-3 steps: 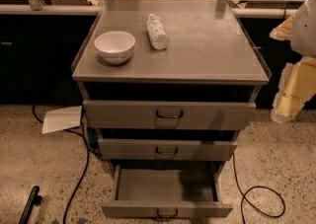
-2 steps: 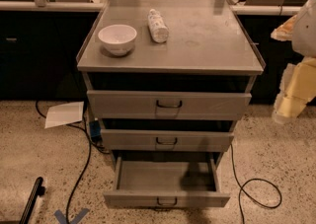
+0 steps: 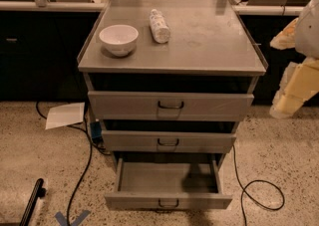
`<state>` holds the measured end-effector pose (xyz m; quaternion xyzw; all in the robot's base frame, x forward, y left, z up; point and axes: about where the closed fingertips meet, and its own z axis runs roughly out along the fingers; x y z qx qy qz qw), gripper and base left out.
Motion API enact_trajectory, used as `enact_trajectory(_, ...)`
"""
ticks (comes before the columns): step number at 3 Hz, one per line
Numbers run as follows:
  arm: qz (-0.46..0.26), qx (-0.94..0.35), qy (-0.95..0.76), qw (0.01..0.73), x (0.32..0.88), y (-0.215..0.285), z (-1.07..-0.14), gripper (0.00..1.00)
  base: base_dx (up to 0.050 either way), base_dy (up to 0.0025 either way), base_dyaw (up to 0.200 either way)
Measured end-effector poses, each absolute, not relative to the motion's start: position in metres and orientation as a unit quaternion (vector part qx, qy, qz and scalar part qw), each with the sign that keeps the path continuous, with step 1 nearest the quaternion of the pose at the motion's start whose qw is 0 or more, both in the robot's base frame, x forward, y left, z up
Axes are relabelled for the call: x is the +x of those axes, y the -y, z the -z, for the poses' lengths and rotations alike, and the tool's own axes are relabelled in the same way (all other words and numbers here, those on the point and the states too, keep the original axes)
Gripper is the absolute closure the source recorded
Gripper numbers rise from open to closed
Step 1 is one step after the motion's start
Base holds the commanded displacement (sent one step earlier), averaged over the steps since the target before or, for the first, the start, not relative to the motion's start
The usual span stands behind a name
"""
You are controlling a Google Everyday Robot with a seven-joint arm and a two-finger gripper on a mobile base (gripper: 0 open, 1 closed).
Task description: Close bottom drawer
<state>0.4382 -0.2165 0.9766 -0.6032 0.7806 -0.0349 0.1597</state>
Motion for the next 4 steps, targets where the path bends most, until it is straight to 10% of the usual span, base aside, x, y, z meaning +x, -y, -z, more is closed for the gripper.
enact_trajectory(4,-0.057,-0.493,-0.838,0.226,0.454,0.155,-0.853,1.0,0.0,0.0,0.0)
